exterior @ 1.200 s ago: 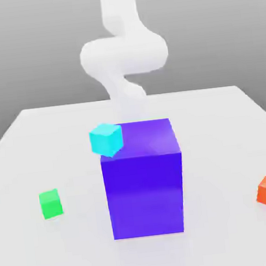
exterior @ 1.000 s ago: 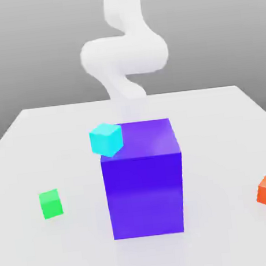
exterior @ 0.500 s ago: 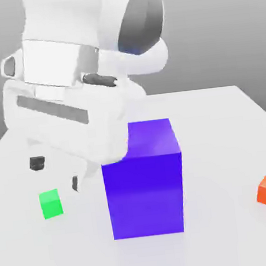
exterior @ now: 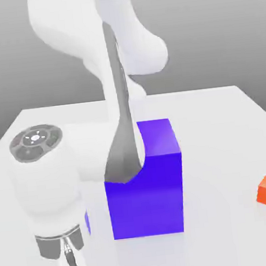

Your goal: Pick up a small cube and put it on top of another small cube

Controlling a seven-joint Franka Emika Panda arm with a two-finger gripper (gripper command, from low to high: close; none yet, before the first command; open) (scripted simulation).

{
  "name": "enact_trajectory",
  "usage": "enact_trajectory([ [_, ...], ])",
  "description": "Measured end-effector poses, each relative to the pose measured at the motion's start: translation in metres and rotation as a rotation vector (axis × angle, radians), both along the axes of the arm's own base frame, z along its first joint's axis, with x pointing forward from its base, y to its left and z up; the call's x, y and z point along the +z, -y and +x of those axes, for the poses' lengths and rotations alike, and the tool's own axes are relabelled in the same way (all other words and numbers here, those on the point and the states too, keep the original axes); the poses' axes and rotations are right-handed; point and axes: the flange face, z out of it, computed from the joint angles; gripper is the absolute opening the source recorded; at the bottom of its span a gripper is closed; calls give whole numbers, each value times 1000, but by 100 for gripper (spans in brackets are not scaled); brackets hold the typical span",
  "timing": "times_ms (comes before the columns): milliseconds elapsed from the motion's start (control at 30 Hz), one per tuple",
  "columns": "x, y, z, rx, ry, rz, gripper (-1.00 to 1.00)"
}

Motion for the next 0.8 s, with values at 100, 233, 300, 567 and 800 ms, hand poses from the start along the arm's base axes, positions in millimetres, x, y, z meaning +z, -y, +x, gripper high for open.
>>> enact_trajectory([
  [100, 0, 0, 0, 0, 1, 0, -100],
  [233, -2, 0, 0, -1, 2, 0, -100],
  [300, 22, 0, 1, -2, 2, 1, -100],
  [567, 82, 50, -73, -437, -14, 7, -100],
  [800, 102, 105, -185, -1045, -17, 6, -100],
])
